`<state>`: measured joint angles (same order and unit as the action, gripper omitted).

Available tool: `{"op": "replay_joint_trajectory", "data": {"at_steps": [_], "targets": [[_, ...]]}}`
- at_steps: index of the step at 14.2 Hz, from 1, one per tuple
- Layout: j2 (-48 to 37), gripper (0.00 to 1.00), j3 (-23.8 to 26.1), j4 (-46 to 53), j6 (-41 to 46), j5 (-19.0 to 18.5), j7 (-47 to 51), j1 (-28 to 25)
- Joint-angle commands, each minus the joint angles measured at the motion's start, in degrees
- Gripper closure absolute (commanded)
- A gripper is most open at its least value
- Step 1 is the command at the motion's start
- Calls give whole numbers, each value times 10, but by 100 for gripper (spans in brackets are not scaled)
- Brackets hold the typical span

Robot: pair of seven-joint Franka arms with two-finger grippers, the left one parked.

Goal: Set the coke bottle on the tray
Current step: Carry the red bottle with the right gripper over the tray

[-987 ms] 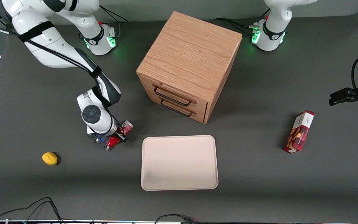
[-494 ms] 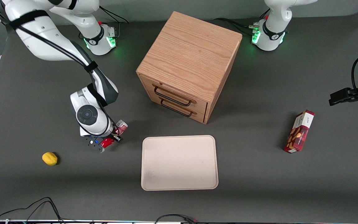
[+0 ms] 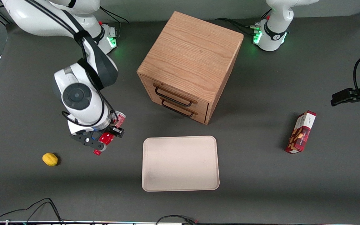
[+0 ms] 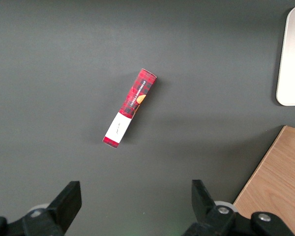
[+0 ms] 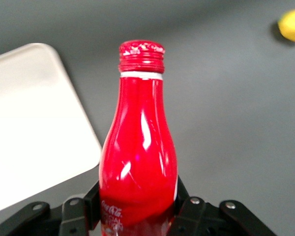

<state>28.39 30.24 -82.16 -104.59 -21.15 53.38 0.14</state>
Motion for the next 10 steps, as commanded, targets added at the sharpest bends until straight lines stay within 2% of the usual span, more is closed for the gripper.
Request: {"op": "replay_joint_trajectory", "data": {"at_steps": [1, 4, 10], "targets": [[60, 100, 39, 87, 17, 4, -67, -9], [152, 100, 77, 169, 11, 2, -101, -22], [247, 100, 72, 174, -84, -3, -107, -45]]}}
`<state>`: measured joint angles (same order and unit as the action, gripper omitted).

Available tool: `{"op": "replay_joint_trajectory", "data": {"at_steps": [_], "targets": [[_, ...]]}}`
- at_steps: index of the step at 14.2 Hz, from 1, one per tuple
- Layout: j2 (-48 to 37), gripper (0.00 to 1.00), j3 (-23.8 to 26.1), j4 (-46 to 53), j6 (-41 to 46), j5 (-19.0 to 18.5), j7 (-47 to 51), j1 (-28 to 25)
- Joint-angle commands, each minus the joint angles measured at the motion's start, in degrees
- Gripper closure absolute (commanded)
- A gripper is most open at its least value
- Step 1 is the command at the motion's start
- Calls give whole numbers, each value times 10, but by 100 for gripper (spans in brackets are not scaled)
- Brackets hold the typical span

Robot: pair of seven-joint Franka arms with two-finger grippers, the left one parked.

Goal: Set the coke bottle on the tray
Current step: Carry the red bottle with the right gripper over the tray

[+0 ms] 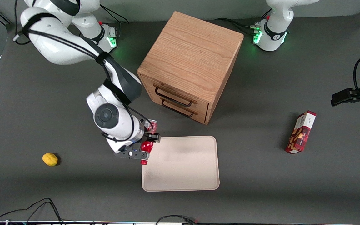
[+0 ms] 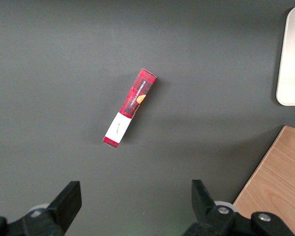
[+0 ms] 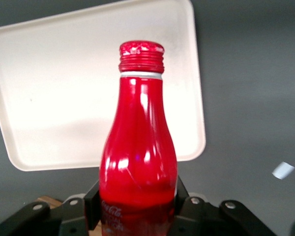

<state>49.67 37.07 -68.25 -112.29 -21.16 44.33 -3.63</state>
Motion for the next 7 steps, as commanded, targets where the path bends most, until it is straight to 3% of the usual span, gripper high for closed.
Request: {"op": "replay_joint_trajectory", "data": {"at_steps": [1, 7], "targets": [[49, 100, 4, 35, -18, -3, -15, -9], [101, 100, -3, 32, -64, -30, -36, -22]]}}
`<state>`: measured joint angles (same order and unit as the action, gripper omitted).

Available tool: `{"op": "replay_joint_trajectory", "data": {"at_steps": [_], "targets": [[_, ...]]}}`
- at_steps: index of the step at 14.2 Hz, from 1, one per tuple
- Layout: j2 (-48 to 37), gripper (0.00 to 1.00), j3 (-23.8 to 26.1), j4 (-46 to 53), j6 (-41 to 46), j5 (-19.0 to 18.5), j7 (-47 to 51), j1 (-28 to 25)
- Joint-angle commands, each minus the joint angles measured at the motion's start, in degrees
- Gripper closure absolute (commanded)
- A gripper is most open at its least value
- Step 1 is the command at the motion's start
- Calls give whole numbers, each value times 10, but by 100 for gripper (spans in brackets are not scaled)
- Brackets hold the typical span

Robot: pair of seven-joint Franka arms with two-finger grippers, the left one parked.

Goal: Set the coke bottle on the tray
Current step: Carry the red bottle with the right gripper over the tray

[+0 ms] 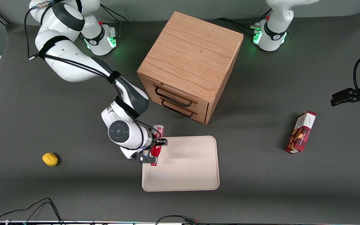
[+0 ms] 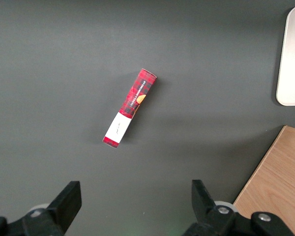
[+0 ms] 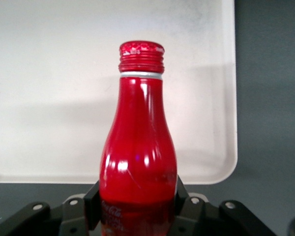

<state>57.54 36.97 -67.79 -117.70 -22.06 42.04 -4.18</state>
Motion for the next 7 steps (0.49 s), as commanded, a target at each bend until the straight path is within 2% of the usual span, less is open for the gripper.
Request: {"op": "replay_joint_trajectory", "data": {"at_steps": [1, 4, 7], "targets": [[28, 100, -7, 28, -21, -24, -13, -16], [40, 100, -22, 28, -35, -45, -70, -16], [46, 100, -46, 38, -39, -46, -94, -16]]}}
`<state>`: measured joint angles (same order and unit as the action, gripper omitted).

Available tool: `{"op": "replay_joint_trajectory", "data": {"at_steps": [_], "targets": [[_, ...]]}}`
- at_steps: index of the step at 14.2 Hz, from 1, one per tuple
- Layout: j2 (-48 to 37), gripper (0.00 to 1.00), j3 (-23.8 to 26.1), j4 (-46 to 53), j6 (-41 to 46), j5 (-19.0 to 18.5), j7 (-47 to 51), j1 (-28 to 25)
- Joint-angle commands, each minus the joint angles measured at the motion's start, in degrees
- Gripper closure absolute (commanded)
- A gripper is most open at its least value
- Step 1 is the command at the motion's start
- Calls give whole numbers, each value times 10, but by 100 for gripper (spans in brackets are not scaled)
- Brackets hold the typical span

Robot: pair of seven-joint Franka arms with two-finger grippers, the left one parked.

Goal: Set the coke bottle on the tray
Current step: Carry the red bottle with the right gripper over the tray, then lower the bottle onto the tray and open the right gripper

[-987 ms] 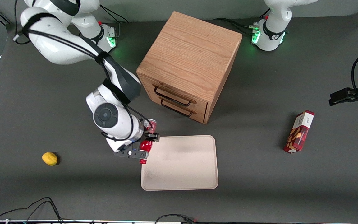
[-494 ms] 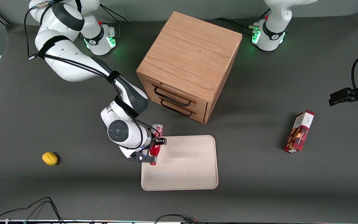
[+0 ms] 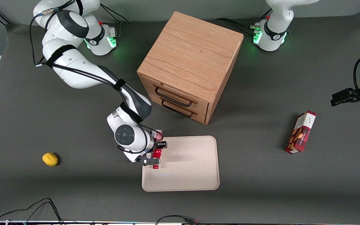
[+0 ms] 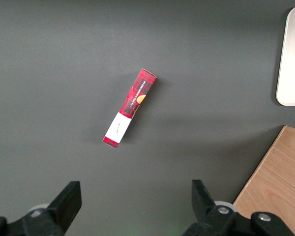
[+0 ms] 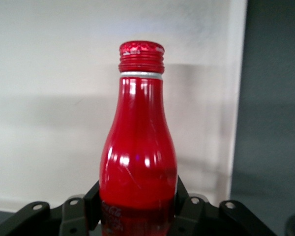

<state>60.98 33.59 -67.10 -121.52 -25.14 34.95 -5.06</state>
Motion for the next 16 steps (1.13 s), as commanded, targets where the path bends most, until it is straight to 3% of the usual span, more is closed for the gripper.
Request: {"op": "replay_joint_trajectory", "data": {"at_steps": [1, 16], "targets": [[14, 100, -16, 31, -10, -15, -30, -7], [70, 100, -50, 121, -34, -16, -47, -33]]}}
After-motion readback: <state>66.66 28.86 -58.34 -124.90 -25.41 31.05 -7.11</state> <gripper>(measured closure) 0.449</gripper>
